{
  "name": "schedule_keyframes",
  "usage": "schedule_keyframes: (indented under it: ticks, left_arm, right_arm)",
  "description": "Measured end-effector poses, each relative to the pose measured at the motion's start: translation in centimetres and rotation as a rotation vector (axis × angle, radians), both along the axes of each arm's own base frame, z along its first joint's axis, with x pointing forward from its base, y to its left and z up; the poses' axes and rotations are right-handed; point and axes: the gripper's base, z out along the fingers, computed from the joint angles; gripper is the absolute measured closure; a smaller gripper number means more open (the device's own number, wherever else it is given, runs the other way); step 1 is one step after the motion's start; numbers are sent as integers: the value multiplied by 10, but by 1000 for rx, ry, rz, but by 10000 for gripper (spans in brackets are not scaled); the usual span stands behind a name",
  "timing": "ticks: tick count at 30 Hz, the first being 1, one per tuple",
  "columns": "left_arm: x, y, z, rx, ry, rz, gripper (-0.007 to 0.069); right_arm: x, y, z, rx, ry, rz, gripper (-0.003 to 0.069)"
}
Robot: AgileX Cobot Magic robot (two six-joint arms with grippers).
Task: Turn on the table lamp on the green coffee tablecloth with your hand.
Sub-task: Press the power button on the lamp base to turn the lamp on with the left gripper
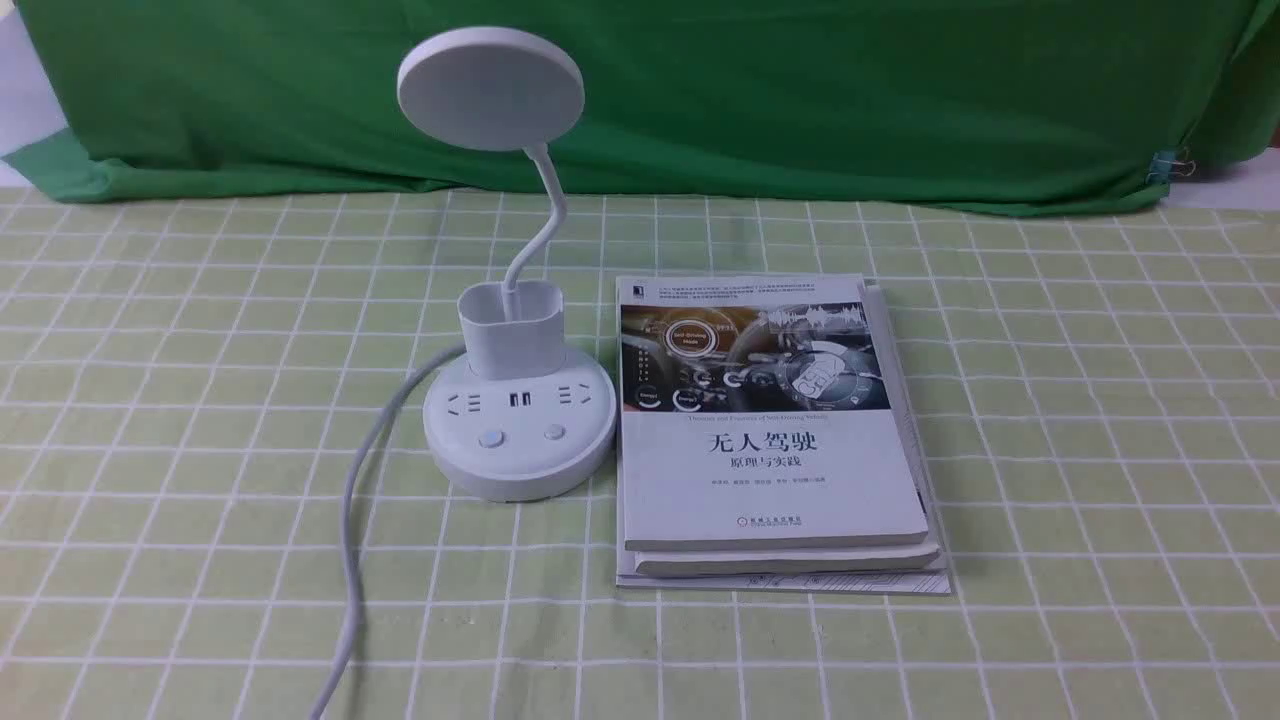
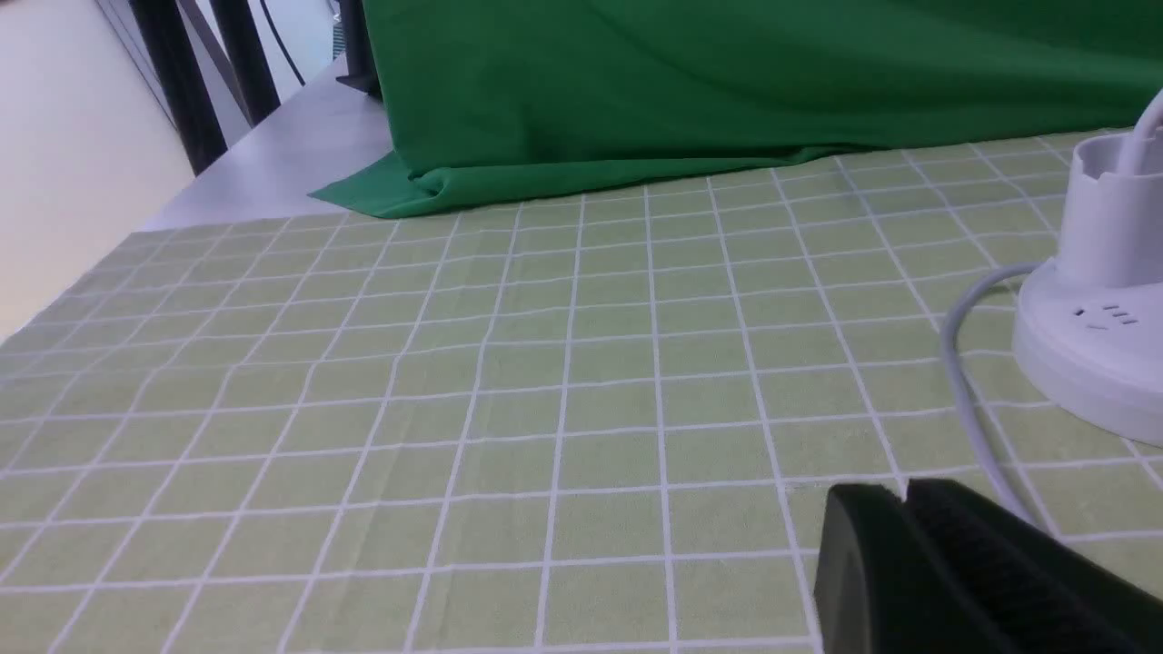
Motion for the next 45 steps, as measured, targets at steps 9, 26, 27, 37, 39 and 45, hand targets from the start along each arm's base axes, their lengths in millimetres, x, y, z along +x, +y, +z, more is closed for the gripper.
schedule_keyframes:
  ticks: [9, 26, 27, 37, 39, 45]
  left_arm:
    - [1, -1, 9, -39, -102, -8, 606]
    - [1, -1, 22, -151, -253, -10, 606]
    - [0, -1, 24, -201, -286, -9, 606]
    - [-10, 2, 67, -473, -586, -34, 606]
    - [-11, 1, 84, -494, -567, -43, 606]
    - [5, -3, 131, -523, -312, -37, 606]
  right_arm:
    - [0, 0, 0, 0, 0, 0, 414]
    - [0, 0, 0, 0, 0, 0, 414]
    - [0, 0, 0, 0, 0, 0, 414]
    - [0, 0, 0, 0, 0, 0, 414]
    - [0, 0, 0, 0, 0, 0, 414]
    - [0, 0, 0, 0, 0, 0, 414]
